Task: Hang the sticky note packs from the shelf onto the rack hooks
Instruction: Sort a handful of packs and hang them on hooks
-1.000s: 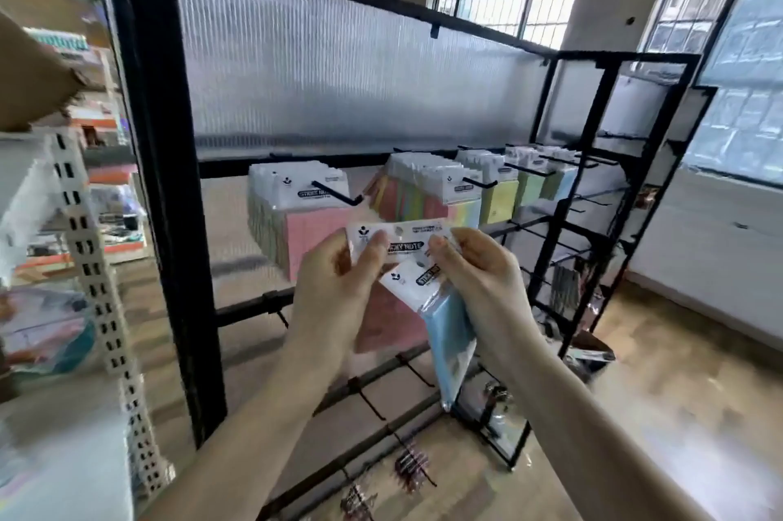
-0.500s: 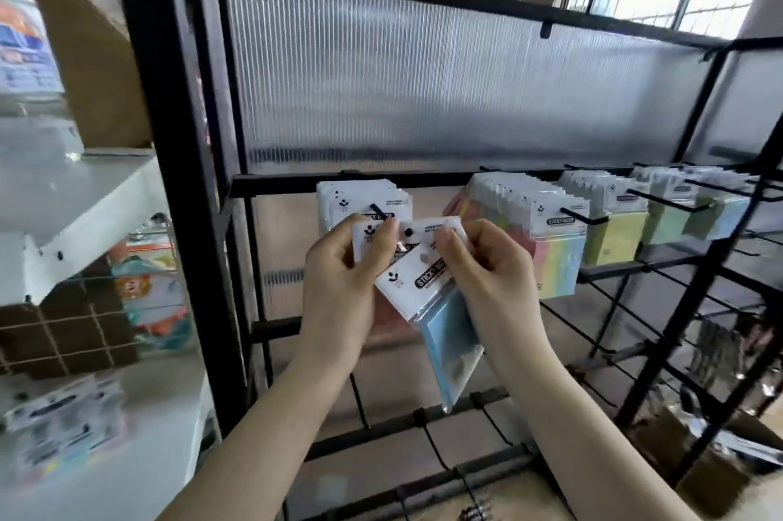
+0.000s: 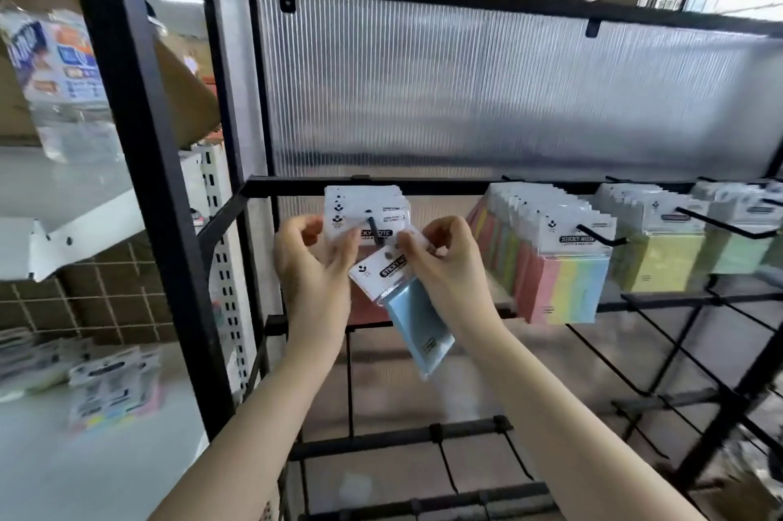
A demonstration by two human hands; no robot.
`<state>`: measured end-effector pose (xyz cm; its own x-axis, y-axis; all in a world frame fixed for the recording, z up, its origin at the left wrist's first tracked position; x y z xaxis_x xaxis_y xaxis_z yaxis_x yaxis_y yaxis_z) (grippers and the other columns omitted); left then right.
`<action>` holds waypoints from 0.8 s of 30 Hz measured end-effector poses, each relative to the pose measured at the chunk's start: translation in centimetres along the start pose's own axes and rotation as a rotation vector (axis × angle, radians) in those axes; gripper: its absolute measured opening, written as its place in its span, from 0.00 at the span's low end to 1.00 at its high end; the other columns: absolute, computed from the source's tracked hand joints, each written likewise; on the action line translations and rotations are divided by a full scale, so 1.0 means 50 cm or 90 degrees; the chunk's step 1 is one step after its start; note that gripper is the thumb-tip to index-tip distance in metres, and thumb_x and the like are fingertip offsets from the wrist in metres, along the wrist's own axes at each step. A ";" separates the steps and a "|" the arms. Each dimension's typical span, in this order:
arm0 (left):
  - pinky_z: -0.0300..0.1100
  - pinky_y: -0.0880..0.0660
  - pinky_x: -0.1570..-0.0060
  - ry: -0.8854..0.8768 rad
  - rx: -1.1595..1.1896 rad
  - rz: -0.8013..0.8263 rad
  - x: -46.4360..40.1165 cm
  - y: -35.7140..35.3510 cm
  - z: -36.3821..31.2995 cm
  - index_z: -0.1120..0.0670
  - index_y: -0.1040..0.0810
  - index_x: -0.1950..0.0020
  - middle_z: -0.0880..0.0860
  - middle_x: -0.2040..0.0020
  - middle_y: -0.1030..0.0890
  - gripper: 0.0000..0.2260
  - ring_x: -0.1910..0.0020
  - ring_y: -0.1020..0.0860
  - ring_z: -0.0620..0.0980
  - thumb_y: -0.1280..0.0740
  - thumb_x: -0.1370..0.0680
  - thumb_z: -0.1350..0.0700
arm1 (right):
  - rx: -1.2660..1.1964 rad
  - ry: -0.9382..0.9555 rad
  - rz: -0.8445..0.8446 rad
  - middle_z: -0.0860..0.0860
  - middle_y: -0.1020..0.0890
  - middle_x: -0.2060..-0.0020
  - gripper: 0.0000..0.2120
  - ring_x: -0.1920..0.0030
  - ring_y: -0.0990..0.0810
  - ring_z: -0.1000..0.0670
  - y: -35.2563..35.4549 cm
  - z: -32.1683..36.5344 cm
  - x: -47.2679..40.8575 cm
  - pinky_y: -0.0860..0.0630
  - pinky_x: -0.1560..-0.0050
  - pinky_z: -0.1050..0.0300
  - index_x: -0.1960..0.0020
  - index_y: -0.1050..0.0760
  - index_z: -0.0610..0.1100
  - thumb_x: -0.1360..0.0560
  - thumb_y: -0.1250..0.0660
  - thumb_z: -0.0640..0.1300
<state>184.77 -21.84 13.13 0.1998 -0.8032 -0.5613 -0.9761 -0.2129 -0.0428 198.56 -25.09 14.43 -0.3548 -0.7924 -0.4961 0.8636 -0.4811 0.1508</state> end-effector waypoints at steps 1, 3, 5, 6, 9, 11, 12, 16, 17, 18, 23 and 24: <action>0.43 0.26 0.46 0.006 -0.002 -0.013 -0.005 -0.005 0.005 0.52 0.32 0.43 0.57 0.42 0.27 0.18 0.43 0.25 0.52 0.30 0.27 0.47 | 0.008 -0.009 0.003 0.54 0.23 0.63 0.12 0.69 0.25 0.67 -0.004 -0.007 -0.007 0.32 0.72 0.73 0.56 0.33 0.46 0.25 0.30 0.48; 0.35 0.25 0.55 0.027 0.003 -0.042 -0.015 -0.013 0.011 0.54 0.31 0.44 0.58 0.43 0.26 0.17 0.49 0.23 0.41 0.30 0.27 0.50 | 0.011 -0.029 0.006 0.55 0.24 0.64 0.13 0.71 0.26 0.67 -0.015 -0.018 -0.020 0.32 0.73 0.72 0.57 0.34 0.48 0.25 0.30 0.50; 0.27 0.28 0.65 0.051 0.001 -0.063 -0.026 -0.019 0.013 0.53 0.31 0.46 0.56 0.45 0.25 0.15 0.56 0.23 0.35 0.29 0.26 0.51 | 0.003 -0.047 0.000 0.56 0.24 0.65 0.13 0.72 0.26 0.67 -0.024 -0.025 -0.030 0.32 0.73 0.71 0.58 0.34 0.49 0.25 0.30 0.51; 0.29 0.27 0.64 0.060 -0.009 -0.065 -0.031 -0.020 0.017 0.52 0.30 0.46 0.55 0.46 0.24 0.15 0.56 0.22 0.39 0.28 0.27 0.50 | 0.002 -0.050 -0.003 0.56 0.24 0.66 0.13 0.73 0.26 0.66 -0.027 -0.027 -0.034 0.32 0.74 0.71 0.58 0.34 0.49 0.25 0.30 0.52; 0.41 0.24 0.57 0.073 -0.027 -0.050 -0.039 -0.018 0.024 0.52 0.30 0.46 0.54 0.48 0.22 0.15 0.52 0.22 0.52 0.28 0.27 0.49 | 0.009 -0.056 0.004 0.55 0.22 0.66 0.13 0.73 0.27 0.64 -0.033 -0.031 -0.035 0.32 0.74 0.70 0.58 0.32 0.47 0.25 0.32 0.54; 0.37 0.28 0.55 0.033 -0.049 -0.060 -0.034 -0.010 0.030 0.55 0.30 0.45 0.56 0.47 0.24 0.16 0.51 0.24 0.52 0.29 0.26 0.50 | 0.011 -0.052 0.004 0.53 0.22 0.66 0.14 0.73 0.28 0.61 -0.034 -0.033 -0.026 0.33 0.73 0.70 0.58 0.32 0.46 0.24 0.33 0.54; 0.35 0.29 0.55 -0.005 -0.056 -0.068 -0.026 -0.003 0.030 0.56 0.30 0.44 0.56 0.48 0.25 0.16 0.51 0.25 0.51 0.30 0.25 0.50 | 0.012 -0.042 -0.004 0.55 0.23 0.67 0.14 0.73 0.29 0.61 -0.032 -0.033 -0.021 0.34 0.73 0.70 0.60 0.32 0.45 0.24 0.33 0.53; 0.29 0.32 0.58 -0.169 -0.024 -0.089 0.032 0.030 0.022 0.51 0.31 0.47 0.49 0.56 0.28 0.07 0.59 0.29 0.41 0.39 0.21 0.49 | 0.021 0.005 -0.076 0.59 0.30 0.74 0.15 0.71 0.34 0.60 -0.011 -0.027 0.005 0.36 0.69 0.66 0.65 0.34 0.47 0.20 0.38 0.48; 0.28 0.32 0.59 -0.182 -0.003 -0.072 0.049 0.031 0.017 0.46 0.31 0.48 0.43 0.57 0.28 0.02 0.60 0.29 0.39 0.40 0.20 0.50 | 0.016 0.013 -0.098 0.58 0.31 0.73 0.15 0.71 0.34 0.59 -0.004 -0.025 0.015 0.37 0.68 0.65 0.65 0.34 0.47 0.20 0.38 0.48; 0.27 0.31 0.59 -0.193 0.013 -0.048 0.068 0.030 0.009 0.43 0.32 0.50 0.39 0.57 0.27 0.02 0.61 0.28 0.38 0.41 0.20 0.51 | 0.009 0.025 -0.124 0.58 0.32 0.73 0.15 0.70 0.35 0.59 0.005 -0.022 0.027 0.37 0.67 0.64 0.64 0.34 0.47 0.20 0.39 0.47; 0.27 0.29 0.63 -0.241 0.091 0.126 0.152 -0.019 -0.034 0.46 0.31 0.49 0.44 0.56 0.26 0.03 0.61 0.26 0.39 0.42 0.21 0.53 | 0.009 0.084 -0.285 0.59 0.29 0.69 0.13 0.69 0.34 0.59 0.069 0.000 0.096 0.35 0.67 0.66 0.59 0.33 0.44 0.20 0.43 0.50; 0.26 0.29 0.62 -0.232 0.116 0.159 0.164 -0.037 -0.043 0.47 0.31 0.49 0.44 0.56 0.26 0.02 0.60 0.25 0.39 0.41 0.21 0.52 | 0.016 0.091 -0.314 0.59 0.29 0.68 0.12 0.68 0.33 0.60 0.088 0.003 0.107 0.34 0.67 0.68 0.59 0.33 0.45 0.20 0.43 0.50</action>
<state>188.39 -29.23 10.37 -0.0541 -0.5623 -0.8252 -0.9960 0.0893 0.0045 200.43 -31.50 12.58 -0.6636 -0.4112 -0.6249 0.5966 -0.7949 -0.1105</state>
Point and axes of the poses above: each hand's wrist, its own x-axis away from the middle knuckle, its own y-axis out of the back of the hand, z = x × y, the point moved 1 cm from there along -x, towards the middle knuckle
